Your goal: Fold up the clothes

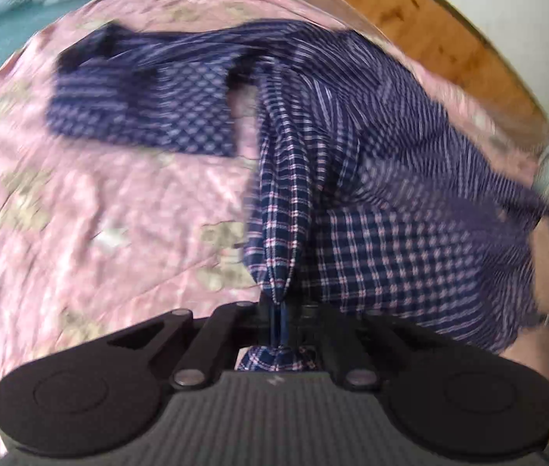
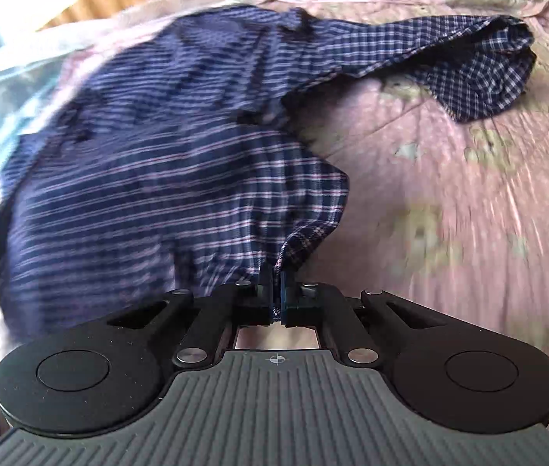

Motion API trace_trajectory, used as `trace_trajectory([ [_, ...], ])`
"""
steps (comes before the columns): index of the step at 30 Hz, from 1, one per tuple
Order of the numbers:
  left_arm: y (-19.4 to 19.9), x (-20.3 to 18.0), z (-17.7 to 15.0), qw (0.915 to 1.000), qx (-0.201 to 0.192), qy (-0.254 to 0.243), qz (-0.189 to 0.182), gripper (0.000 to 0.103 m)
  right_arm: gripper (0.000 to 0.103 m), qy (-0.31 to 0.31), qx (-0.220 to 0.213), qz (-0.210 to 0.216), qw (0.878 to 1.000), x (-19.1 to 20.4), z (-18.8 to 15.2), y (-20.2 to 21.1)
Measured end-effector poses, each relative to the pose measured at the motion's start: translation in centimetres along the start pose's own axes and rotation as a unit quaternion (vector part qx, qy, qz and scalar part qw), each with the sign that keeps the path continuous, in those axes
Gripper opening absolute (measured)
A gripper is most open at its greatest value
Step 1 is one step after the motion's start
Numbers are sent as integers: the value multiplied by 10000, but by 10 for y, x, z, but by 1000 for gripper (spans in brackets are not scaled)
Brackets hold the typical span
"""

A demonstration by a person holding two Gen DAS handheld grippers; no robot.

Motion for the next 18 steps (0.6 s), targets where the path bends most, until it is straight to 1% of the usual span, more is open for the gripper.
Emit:
trace_trajectory([
  [1,7,11,0,9995,128,293,-87,3,0,-93,71,58,9999,4,-8,14],
  [2,10,23,-3,9984,270,487,-91,3,0,-161,186,48,9997,6,-18,23],
  [4,8,43,-8,9973,451,566,124,4,0,-362,383,63,9986,7,-37,35],
  [5,3,49,-11,9963,561,625,163,8,0,-485,469,83,9977,6,-46,38],
  [6,-3,54,-14,9953,635,705,214,17,0,-619,533,100,9966,5,-53,41],
  [7,-8,57,-16,9947,664,750,244,22,1,-800,493,100,9955,4,-53,40],
  [8,-11,56,-16,9955,594,701,224,27,7,-982,453,99,9941,3,-54,40],
  [9,-10,53,-17,9966,518,611,191,33,17,-1149,399,93,9925,3,-54,40],
  [10,-7,49,-18,9975,454,519,163,40,19,-1248,281,65,9918,3,-53,42],
  [11,-3,46,-19,9983,371,431,132,58,28,-1335,167,48,9909,3,-51,45],
  [12,4,42,-22,9990,248,351,92,67,49,-1394,59,5,9902,3,-49,46],
  [13,9,38,-25,9995,145,284,43,78,57,-1437,-46,-43,9896,2,-48,47],
  [14,10,35,-30,9996,122,255,-15,80,59,-1406,-113,-106,9900,3,-50,43],
  [16,8,30,-40,9996,191,225,-48,80,57,-1291,-39,-183,9915,2,-57,34],
  [17,8,28,-43,9998,148,154,-1,80,44,-1264,59,-100,9919,4,-60,29],
  [18,8,26,-44,9999,114,64,25,80,9,-1214,141,-25,9925,7,-63,25],
])
Point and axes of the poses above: each gripper's, at about its wrist camera, not at the fingertips, and y roughly against the way its jaws point, x to its left, z to its top, the point moved 7 cm from there along -y, roughly the way its jaws point, and after that the axes turned 12 degrees about -x, right-handed, at the moved point
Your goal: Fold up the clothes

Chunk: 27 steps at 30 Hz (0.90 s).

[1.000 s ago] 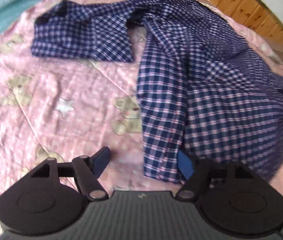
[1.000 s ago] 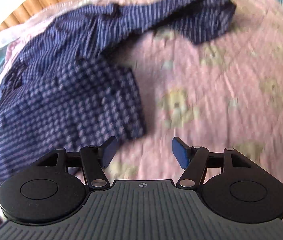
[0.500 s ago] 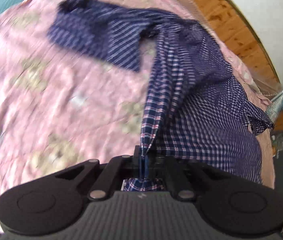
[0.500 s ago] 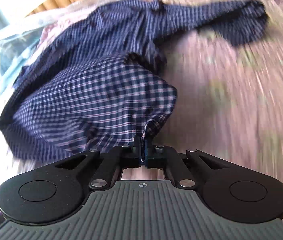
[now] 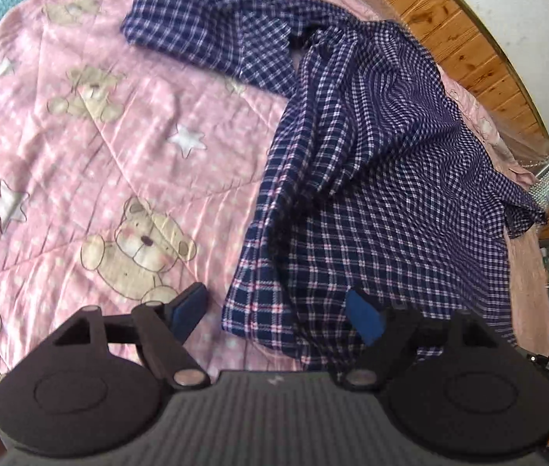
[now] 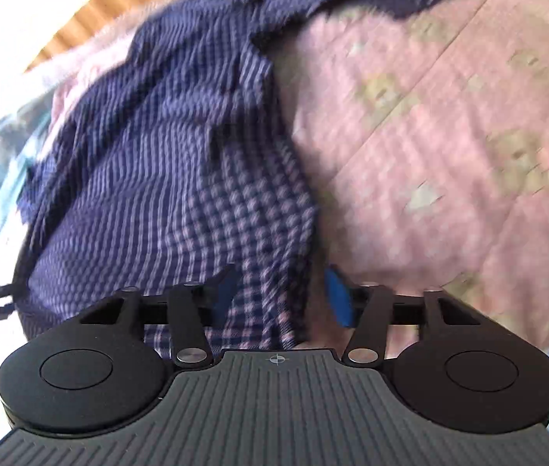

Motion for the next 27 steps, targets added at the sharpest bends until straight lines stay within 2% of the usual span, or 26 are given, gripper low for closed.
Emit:
trace_trajectory([
  [1,0,-2,-1,10000,-34,-89,26,80,0,166,-29,18,9999,2,-2,0],
  [4,3,-6,-4,9998,-22,-188,-14,80,0,385,-684,-43,9969,12,2,39],
  [7,6,-3,-7,9997,-12,-212,-102,80,0,296,-572,-356,9973,1,-23,71],
  [9,9,-1,-10,9996,-25,-220,-154,80,0,295,-367,-554,9974,-9,-42,74],
  [13,11,0,-11,9997,-58,-139,-179,80,0,-164,-507,-746,9958,-25,-35,72],
  [16,12,-6,-12,9996,-2,-128,-235,79,27,-248,-691,-581,9956,-19,-20,67],
  [17,12,-8,-13,9996,22,-134,-267,79,55,-278,-598,-491,9966,-18,-18,61],
  [18,12,-10,-14,9995,48,-139,-290,78,60,-262,-488,-458,9974,-19,-19,54],
  [19,13,-11,-17,9995,80,-155,-276,75,58,-236,-354,-413,9982,-19,-20,46],
  [20,13,-11,-20,9995,120,-199,-222,53,44,-167,-99,-295,9994,-17,-24,38],
  [21,13,-12,-23,9994,184,-222,-191,9,6,-81,180,-111,9997,-11,-28,31],
  [22,13,-13,-25,9992,292,-183,-222,4,0,133,318,22,9994,-3,-29,30],
  [24,17,-20,-20,9987,343,-141,-350,1,0,613,441,274,9968,14,-19,31],
  [27,23,-39,15,9970,242,-61,-734,1,0,758,310,609,9948,22,30,33],
])
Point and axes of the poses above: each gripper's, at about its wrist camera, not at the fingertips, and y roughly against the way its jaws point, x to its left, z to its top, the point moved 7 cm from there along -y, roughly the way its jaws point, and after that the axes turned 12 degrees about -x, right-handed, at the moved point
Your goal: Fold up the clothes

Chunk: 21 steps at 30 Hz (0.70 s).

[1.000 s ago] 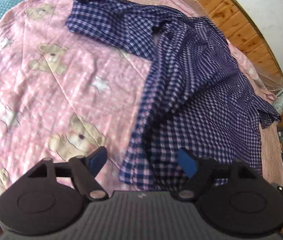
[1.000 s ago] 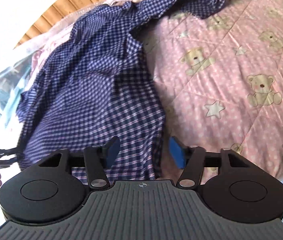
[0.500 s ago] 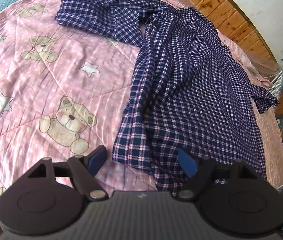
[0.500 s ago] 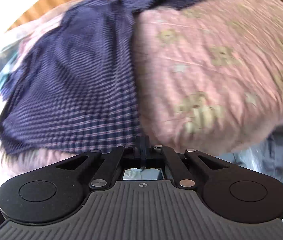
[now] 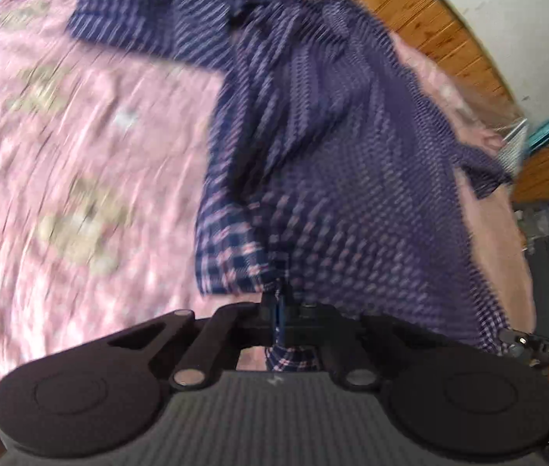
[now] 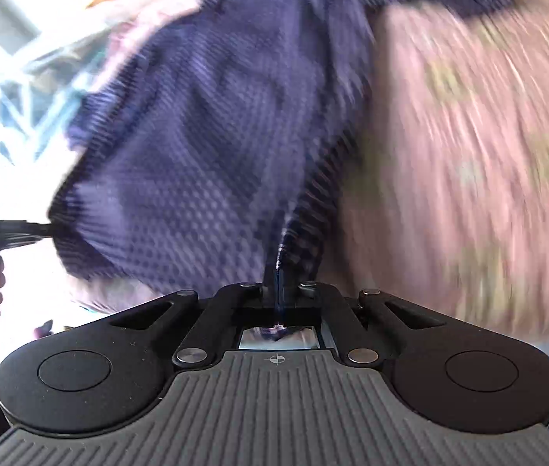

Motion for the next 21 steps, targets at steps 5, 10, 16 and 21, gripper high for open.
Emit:
trace_trajectory([
  [5,-33,-18,142,9898,-1024,939,-305,3,0,-1107,-1008,135,9886,-62,142,-38],
  [10,-92,-10,207,9902,-916,755,741,35,17,-1713,-1050,-919,9753,-108,199,-112],
  [16,-86,-7,177,9901,-795,200,1141,54,40,-1393,-609,-1014,9832,-101,165,-127],
  [21,-128,-17,159,9917,-282,80,1248,66,50,-782,-489,-752,9929,-65,169,-141],
])
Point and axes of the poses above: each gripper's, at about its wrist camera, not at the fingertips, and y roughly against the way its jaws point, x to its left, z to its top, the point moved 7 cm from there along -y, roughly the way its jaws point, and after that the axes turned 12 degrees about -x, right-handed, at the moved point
